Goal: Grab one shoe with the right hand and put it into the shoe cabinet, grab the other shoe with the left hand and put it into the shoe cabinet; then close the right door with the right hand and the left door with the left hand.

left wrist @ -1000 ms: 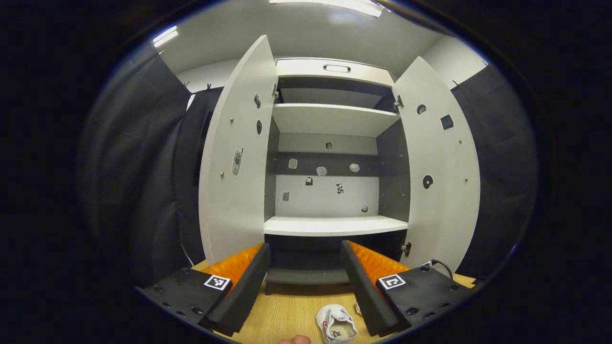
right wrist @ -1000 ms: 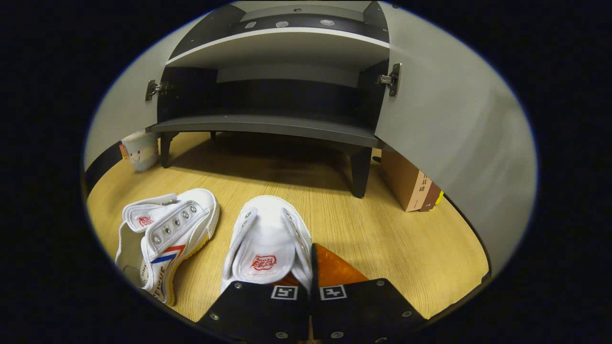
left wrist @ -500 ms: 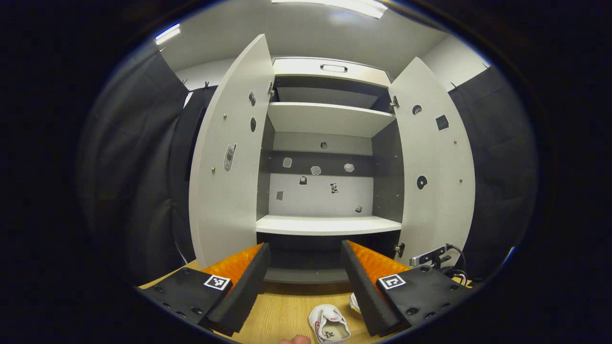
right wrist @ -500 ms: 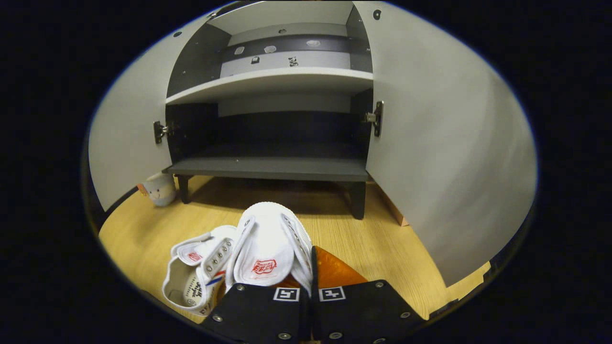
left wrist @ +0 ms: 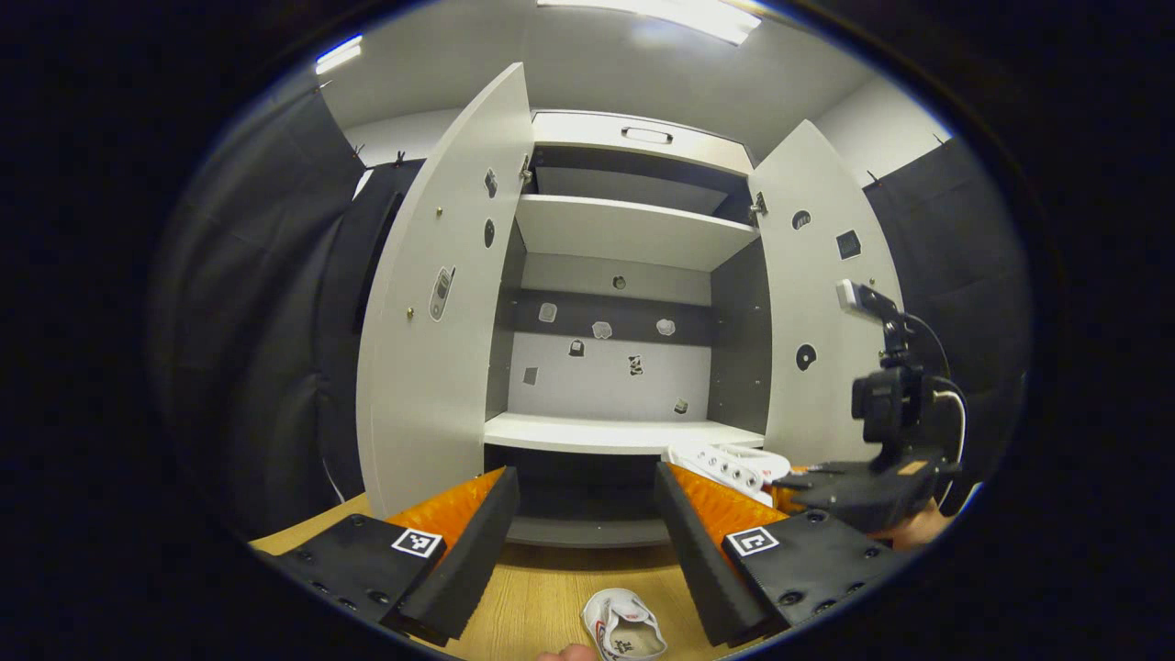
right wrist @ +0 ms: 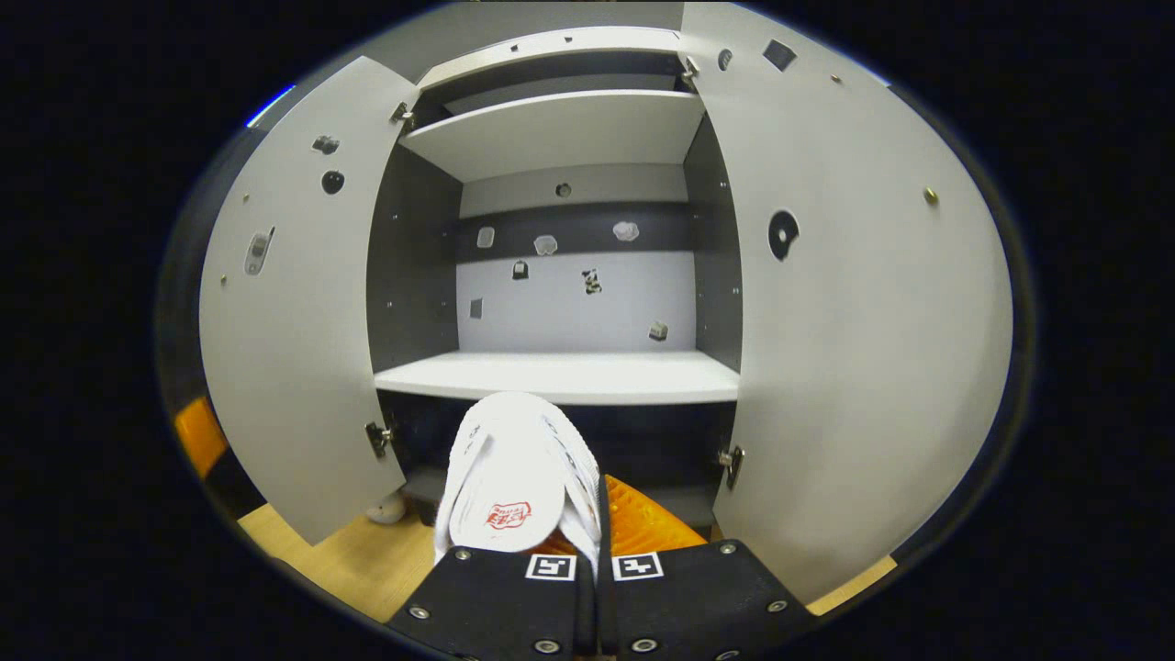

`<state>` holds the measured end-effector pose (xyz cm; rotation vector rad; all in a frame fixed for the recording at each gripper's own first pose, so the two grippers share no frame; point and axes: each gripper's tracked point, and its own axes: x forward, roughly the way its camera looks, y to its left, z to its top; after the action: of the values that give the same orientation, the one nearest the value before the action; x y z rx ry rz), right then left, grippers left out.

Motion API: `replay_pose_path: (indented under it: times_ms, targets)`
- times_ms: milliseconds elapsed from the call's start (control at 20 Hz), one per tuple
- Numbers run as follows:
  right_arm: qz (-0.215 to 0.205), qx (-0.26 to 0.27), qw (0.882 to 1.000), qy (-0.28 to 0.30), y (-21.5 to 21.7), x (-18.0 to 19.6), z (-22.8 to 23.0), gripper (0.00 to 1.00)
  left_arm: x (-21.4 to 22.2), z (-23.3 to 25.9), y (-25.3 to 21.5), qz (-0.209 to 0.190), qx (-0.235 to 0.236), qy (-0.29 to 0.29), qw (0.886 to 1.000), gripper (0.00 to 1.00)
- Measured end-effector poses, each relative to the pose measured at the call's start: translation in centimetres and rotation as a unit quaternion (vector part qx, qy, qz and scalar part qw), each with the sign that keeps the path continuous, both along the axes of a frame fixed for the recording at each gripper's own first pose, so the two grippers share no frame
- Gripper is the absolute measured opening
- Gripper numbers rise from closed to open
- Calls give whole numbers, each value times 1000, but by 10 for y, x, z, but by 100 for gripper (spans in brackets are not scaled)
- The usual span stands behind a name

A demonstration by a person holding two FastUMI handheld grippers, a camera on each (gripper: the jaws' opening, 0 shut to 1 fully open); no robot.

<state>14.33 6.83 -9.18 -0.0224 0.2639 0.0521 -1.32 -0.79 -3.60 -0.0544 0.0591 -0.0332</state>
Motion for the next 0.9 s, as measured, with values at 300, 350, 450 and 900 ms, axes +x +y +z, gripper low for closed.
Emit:
replay_pose_path:
  times_ms: [300, 350, 450, 900]
  targets:
    - [-63, -28, 998, -1, -14, 129, 58, 0, -6, -1, 8, 7, -2, 1, 1000, 94]
    - [-73, -32, 997, 2, -16, 149, 58, 0, -7, -3, 8, 6, -6, 4, 1000, 96]
    - [-91, -47, 995, 13, -21, 186, 53, 0, -9, -6, 9, 8, -12, 9, 1000, 97]
    - [-134, -97, 980, 114, -46, 252, -6, 0, -10, -10, 35, 44, -9, 14, 999, 96]
